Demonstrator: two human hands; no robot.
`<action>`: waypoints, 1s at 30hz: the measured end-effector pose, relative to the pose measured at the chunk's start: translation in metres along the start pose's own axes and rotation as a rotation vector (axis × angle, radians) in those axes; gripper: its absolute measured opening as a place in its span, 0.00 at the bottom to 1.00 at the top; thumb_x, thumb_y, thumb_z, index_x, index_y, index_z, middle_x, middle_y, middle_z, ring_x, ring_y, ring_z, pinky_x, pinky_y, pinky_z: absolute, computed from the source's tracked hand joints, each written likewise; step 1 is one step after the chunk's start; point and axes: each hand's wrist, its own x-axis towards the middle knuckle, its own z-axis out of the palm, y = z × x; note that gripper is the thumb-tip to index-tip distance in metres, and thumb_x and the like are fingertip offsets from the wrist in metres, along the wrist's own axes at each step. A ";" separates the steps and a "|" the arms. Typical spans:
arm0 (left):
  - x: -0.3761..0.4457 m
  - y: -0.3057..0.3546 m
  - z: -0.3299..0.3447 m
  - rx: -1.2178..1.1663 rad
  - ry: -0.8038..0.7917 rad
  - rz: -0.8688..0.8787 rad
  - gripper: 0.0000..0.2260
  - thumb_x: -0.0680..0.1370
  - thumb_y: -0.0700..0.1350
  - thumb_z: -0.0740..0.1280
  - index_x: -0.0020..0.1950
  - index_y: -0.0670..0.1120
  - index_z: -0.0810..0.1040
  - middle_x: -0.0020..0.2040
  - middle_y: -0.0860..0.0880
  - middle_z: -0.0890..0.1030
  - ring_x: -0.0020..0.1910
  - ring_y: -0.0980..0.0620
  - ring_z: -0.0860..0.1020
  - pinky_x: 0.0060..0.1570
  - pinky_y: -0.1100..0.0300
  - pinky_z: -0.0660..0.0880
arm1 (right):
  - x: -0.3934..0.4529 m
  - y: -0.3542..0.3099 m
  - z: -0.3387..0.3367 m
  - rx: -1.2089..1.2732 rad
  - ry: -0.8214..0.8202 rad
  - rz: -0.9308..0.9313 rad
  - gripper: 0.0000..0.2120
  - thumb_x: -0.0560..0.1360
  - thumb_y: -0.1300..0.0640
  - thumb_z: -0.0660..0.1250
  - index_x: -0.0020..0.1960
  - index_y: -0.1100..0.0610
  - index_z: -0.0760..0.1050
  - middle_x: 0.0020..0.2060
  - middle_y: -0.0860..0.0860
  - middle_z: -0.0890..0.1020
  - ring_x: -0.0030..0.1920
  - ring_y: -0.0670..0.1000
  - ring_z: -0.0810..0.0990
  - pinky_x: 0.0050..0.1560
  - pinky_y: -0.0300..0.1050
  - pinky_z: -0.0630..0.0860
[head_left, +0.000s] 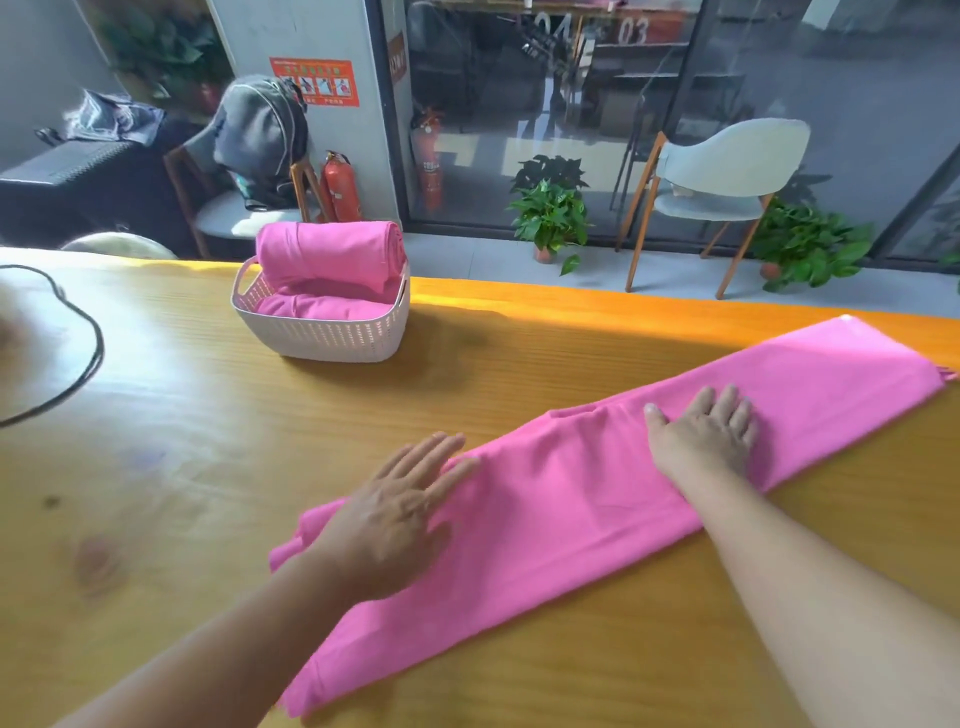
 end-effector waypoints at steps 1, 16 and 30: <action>0.001 0.006 0.005 0.010 -0.016 0.063 0.28 0.80 0.57 0.53 0.80 0.56 0.53 0.80 0.53 0.49 0.79 0.54 0.45 0.77 0.54 0.42 | -0.018 -0.014 0.002 0.045 0.020 0.003 0.40 0.80 0.36 0.50 0.81 0.62 0.45 0.80 0.59 0.45 0.79 0.59 0.44 0.78 0.54 0.42; -0.024 0.076 0.046 -0.020 0.045 -0.278 0.27 0.82 0.59 0.50 0.77 0.45 0.63 0.78 0.45 0.61 0.78 0.46 0.57 0.71 0.49 0.53 | -0.110 -0.078 0.043 -0.002 -0.068 -0.554 0.40 0.79 0.31 0.45 0.81 0.55 0.43 0.80 0.57 0.41 0.79 0.55 0.37 0.77 0.52 0.33; 0.031 0.138 0.032 -0.043 0.177 -0.032 0.25 0.76 0.51 0.56 0.70 0.45 0.74 0.70 0.45 0.73 0.72 0.45 0.68 0.71 0.47 0.63 | -0.080 -0.050 -0.002 0.149 0.215 -0.327 0.15 0.82 0.53 0.53 0.62 0.54 0.75 0.62 0.55 0.72 0.63 0.57 0.69 0.63 0.52 0.66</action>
